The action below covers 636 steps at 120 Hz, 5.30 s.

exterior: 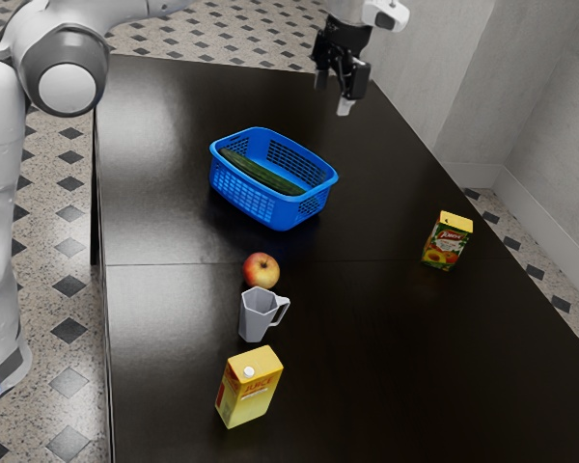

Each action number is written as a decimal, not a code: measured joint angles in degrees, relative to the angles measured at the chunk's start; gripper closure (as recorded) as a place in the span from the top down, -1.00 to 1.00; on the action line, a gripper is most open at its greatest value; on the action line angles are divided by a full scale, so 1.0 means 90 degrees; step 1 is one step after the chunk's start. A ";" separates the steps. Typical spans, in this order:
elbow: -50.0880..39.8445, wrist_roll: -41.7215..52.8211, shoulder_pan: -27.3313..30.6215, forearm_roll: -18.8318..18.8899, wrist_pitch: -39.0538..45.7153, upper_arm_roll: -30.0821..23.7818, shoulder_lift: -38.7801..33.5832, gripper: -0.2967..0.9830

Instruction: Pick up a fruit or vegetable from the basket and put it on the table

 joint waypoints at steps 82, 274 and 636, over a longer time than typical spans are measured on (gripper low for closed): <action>0.0521 -0.0064 -0.0008 0.0412 -0.0384 -0.0095 -0.0615 0.54; -0.4219 0.2294 0.1038 0.0354 0.2749 0.0060 -0.1376 0.54; -0.4458 0.2832 0.1283 0.0035 0.3456 0.0078 -0.0161 -0.16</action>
